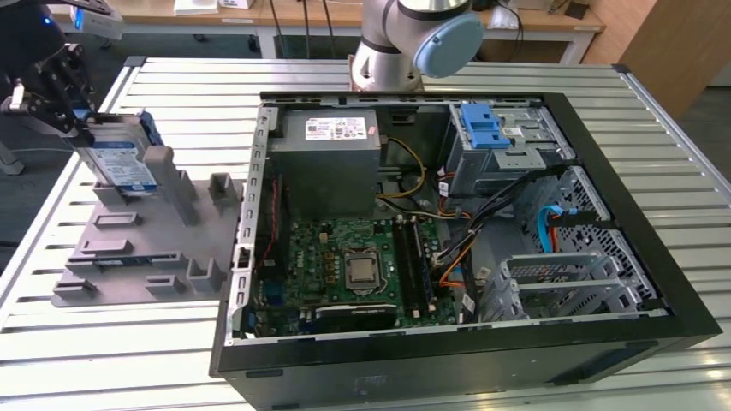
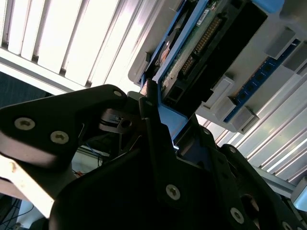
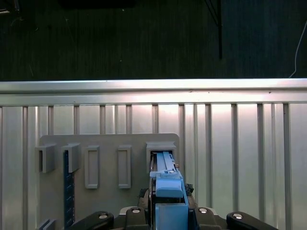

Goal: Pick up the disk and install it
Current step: 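Pick up the disk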

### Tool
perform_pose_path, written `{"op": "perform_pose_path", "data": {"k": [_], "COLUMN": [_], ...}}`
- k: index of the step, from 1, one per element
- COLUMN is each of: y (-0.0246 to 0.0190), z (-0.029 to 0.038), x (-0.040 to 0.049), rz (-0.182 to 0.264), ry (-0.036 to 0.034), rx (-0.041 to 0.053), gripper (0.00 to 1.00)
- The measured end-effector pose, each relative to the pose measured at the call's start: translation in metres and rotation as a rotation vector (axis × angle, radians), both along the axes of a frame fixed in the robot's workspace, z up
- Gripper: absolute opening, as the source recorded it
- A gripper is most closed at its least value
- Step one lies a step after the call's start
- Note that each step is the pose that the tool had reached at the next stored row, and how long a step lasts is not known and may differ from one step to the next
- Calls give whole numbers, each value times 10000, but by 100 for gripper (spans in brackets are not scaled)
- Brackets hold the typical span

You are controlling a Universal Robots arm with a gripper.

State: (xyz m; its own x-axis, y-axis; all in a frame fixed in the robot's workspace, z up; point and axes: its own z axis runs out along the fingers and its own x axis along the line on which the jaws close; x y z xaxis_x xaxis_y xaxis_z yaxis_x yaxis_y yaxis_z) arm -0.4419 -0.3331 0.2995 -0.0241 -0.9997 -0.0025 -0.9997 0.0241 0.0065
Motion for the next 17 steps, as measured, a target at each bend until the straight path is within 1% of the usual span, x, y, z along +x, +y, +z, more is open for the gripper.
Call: {"op": "perform_pose_path", "data": {"k": [17], "y": [0], "z": [29], "x": [0], "rz": [0], "ry": [0], "rx": [1], "gripper": [36]}}
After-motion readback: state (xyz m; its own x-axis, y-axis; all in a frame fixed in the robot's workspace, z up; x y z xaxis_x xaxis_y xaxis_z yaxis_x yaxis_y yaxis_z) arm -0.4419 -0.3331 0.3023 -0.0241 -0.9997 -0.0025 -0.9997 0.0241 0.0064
